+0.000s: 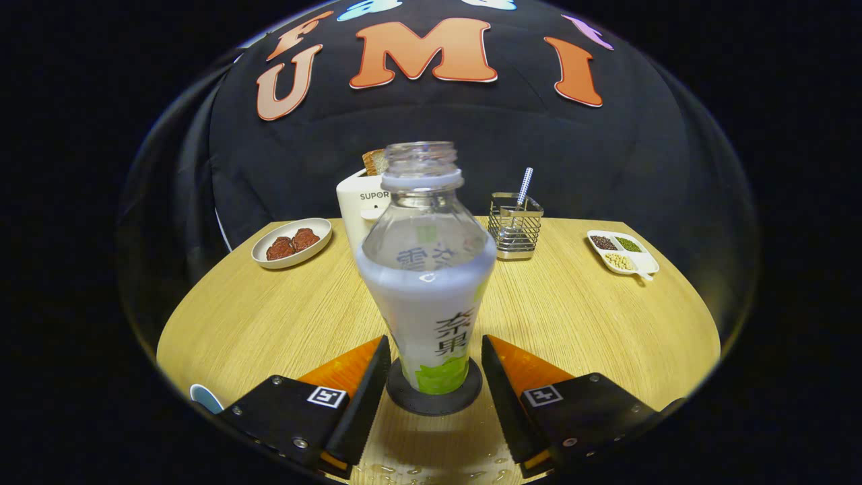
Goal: Take the bottle from table, then pour the juice into the cup, finally place the bottle on the coaster
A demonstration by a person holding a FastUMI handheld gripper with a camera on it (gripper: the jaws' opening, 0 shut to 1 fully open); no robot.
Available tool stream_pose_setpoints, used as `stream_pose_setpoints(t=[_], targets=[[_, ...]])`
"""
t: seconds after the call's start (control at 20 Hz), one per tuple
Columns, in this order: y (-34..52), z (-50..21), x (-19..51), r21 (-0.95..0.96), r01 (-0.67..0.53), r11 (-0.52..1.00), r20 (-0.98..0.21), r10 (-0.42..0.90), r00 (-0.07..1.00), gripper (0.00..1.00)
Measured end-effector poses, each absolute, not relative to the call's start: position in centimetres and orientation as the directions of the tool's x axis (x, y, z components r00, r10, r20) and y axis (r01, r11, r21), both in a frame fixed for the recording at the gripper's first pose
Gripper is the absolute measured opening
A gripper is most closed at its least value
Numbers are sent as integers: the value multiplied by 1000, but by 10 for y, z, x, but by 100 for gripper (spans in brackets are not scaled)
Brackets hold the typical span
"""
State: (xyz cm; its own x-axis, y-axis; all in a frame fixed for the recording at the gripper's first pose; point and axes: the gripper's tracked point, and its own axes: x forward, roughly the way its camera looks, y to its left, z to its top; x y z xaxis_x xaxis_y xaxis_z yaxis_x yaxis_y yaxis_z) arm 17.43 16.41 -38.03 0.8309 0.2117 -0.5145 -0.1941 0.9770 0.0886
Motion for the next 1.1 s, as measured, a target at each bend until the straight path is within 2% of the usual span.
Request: stream_pose_setpoints(t=[0.05,0.15,0.35,0.45,0.75,0.95,1.1], targets=[[162,-375,170,92,-189,978,-512,209,833,90],[158,-363,164,103,-181,978,-500,208,841,98],[145,-320,148,113,-163,980,-469,197,861,97],[138,-300,130,100,-168,981,-491,196,849,97],[120,-196,93,97,-222,970,-419,242,875,97],[89,-133,83,91,-189,978,-351,209,913,97],[68,-114,64,90,-158,983,-313,179,933,97]])
